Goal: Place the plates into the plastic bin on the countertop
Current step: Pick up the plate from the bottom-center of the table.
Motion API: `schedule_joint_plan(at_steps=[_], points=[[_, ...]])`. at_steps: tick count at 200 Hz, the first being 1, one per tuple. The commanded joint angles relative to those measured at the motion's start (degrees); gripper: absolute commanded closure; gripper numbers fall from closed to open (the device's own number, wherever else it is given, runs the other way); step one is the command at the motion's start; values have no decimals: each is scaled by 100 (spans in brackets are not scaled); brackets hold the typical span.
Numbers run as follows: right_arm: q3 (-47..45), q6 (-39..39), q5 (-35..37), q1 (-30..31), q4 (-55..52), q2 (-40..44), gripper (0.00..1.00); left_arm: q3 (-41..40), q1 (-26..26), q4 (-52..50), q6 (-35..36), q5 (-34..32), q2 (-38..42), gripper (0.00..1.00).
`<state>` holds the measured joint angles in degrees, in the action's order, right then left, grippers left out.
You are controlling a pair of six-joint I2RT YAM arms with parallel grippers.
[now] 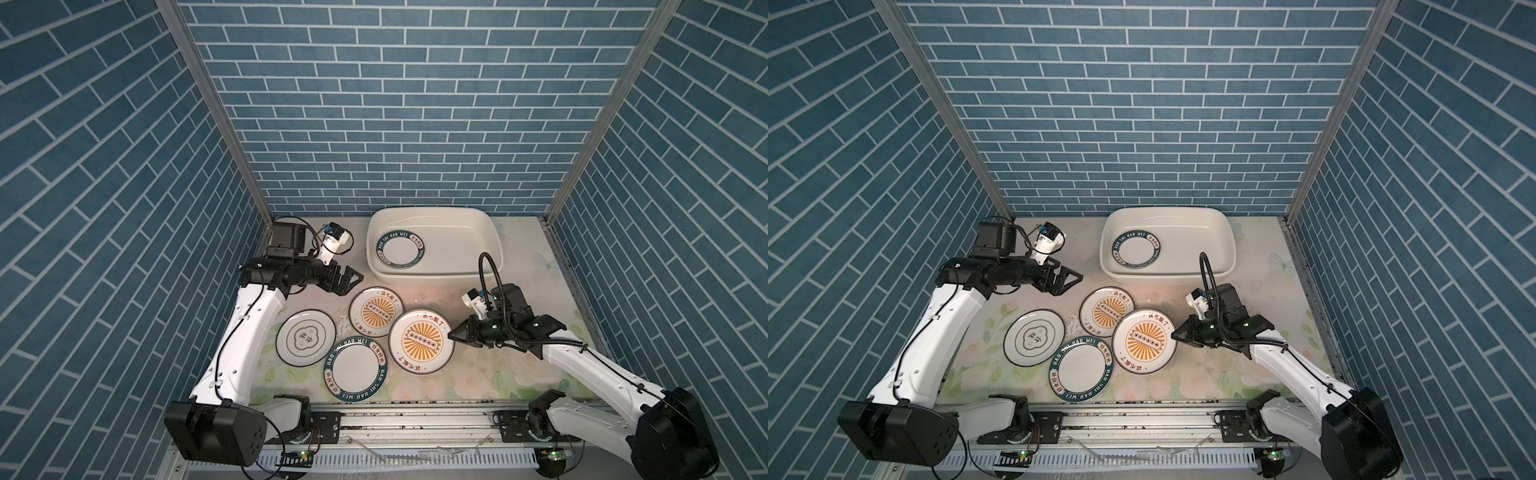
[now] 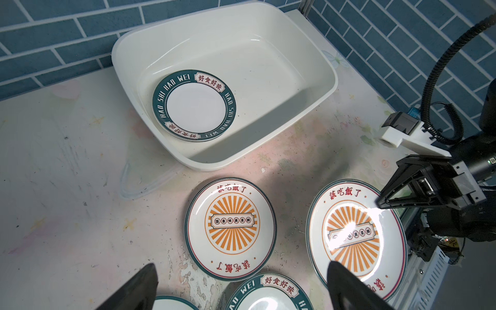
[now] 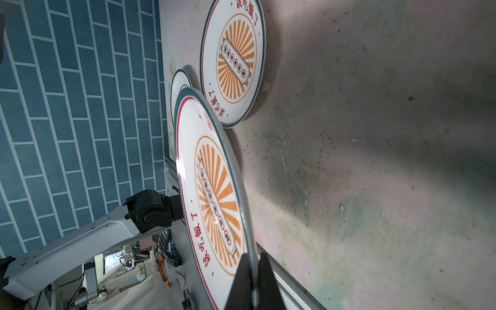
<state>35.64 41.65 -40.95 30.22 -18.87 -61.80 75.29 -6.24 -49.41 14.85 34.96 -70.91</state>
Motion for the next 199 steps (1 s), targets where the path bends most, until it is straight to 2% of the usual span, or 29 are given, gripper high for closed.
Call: schedule_joint_plan(at_steps=[1,199], points=[[271,-190,-240,-50,-9,-66,100,127,44,-25,-42,-46,76,0],[1747,-464,-756,-613,125,-1351,100,219,286,-16,-149,11,262,1]])
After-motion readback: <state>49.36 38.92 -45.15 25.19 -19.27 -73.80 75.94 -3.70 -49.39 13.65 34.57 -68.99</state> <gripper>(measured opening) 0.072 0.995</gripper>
